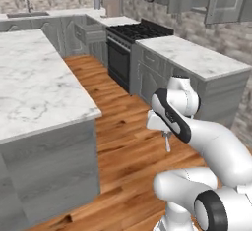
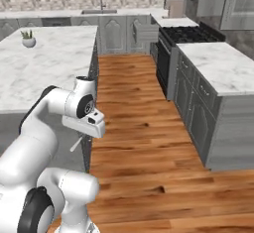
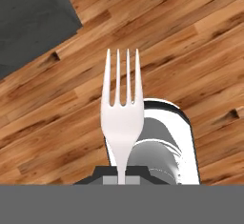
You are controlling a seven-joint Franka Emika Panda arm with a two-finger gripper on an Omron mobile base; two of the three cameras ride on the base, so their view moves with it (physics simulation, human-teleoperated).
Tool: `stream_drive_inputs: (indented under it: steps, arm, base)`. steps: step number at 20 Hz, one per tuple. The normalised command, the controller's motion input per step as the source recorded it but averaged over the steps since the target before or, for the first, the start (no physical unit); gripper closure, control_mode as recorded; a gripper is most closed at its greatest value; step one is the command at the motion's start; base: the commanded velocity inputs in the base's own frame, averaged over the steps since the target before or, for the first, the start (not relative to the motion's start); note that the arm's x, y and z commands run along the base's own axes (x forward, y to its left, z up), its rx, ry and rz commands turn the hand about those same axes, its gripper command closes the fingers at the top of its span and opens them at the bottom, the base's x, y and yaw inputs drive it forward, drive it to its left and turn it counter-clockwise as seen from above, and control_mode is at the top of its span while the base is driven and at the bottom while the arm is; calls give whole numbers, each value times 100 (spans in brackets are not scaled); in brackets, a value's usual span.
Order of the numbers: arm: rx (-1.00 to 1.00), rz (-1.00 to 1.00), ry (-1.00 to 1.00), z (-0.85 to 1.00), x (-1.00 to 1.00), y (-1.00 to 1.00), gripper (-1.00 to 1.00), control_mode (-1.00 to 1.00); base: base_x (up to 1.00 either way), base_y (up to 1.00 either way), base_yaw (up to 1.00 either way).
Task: Organize the utensils by type. Pick up the wooden spoons from the counter and place them in the open cabinet. Then pick up the metallic utensils from the counter and place them in the open drawer.
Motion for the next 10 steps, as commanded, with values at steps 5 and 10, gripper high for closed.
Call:
stream_drive_inputs:
  steps: [5, 10]
  arm:
    - [0, 0, 0, 0, 0, 0, 100, 100]
    - [0, 0, 0, 0, 0, 0, 100, 100]
  base:
    - [100, -36, 3]
    - [94, -38, 2]
